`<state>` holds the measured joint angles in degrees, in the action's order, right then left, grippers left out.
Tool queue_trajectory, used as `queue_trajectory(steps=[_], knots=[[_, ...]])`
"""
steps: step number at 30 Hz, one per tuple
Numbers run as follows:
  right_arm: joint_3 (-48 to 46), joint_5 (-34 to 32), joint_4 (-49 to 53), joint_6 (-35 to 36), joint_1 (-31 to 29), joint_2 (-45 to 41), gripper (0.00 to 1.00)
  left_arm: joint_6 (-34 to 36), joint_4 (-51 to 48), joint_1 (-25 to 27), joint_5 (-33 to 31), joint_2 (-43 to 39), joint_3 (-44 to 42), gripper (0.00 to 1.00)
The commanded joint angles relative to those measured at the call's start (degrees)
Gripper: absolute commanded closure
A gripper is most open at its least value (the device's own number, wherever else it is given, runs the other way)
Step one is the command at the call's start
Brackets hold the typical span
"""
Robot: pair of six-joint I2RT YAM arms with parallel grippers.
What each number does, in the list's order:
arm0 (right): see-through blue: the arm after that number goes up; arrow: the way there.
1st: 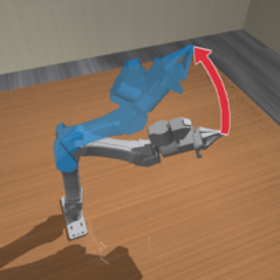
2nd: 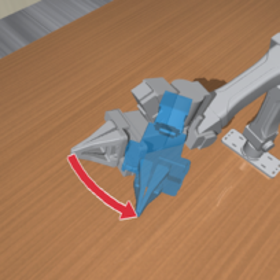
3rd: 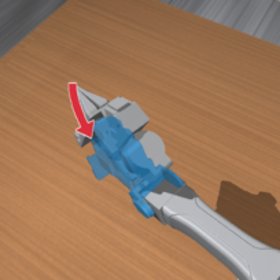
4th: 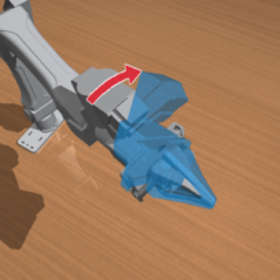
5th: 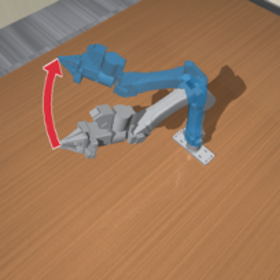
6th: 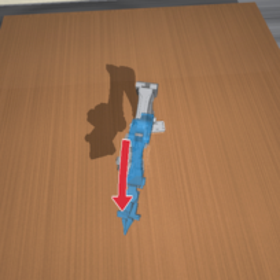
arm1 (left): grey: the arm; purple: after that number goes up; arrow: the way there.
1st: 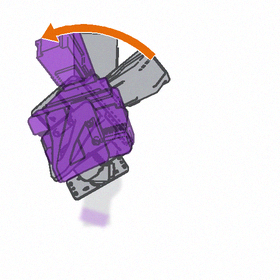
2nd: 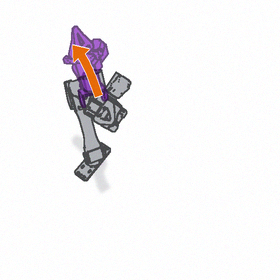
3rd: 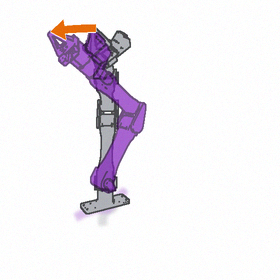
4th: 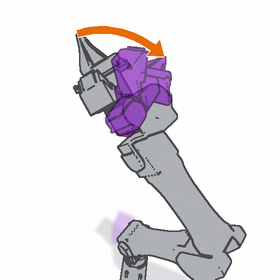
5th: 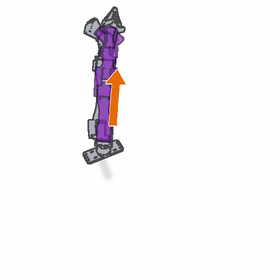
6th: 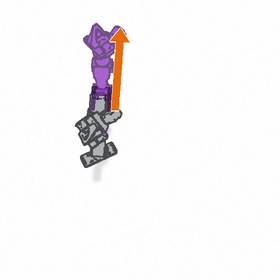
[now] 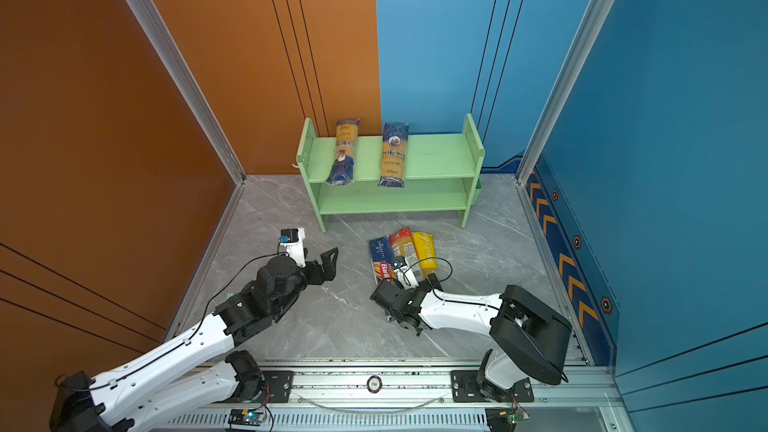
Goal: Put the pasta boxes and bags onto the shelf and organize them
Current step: 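Retract the left arm toward the robot while the right gripper lowers over the Barilla box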
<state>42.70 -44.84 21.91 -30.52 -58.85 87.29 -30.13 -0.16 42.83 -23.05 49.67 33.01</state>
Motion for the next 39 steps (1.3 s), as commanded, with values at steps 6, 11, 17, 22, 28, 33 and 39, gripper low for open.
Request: queue_trajectory(steps=[6, 11, 17, 22, 28, 33, 39], knots=[[4.6, 0.3, -1.6, -0.5, -0.4, 5.1, 0.0, -1.1, -3.7, -0.8, 0.0, -2.9, -0.7, 0.02], [6.5, 0.8, -2.9, 0.3, -0.8, 7.0, 0.0, -1.2, -4.6, -0.9, -0.2, -3.7, -0.8, 0.02], [6.9, 0.2, -2.6, 0.9, -0.9, 5.2, 0.0, -1.7, -4.5, -1.1, 0.2, -3.2, -0.9, 0.02], [6.5, -0.5, 1.1, 2.2, -1.6, -1.5, 0.0, -1.8, -3.6, -1.2, 1.1, -1.6, -1.1, 0.02], [4.9, 3.3, 1.7, 3.6, -4.6, -9.7, 0.0, -1.7, -2.4, -1.6, 2.3, 0.0, -1.3, 0.02], [2.1, 7.4, -3.0, 0.1, -8.4, -14.4, 0.0, -1.1, -2.4, -2.5, 4.5, 0.6, -1.4, 0.02], [-2.3, 2.4, -9.3, -5.6, -14.6, -14.1, 0.0, -0.6, -4.2, -3.5, 7.9, -0.3, -1.4, 0.02]])
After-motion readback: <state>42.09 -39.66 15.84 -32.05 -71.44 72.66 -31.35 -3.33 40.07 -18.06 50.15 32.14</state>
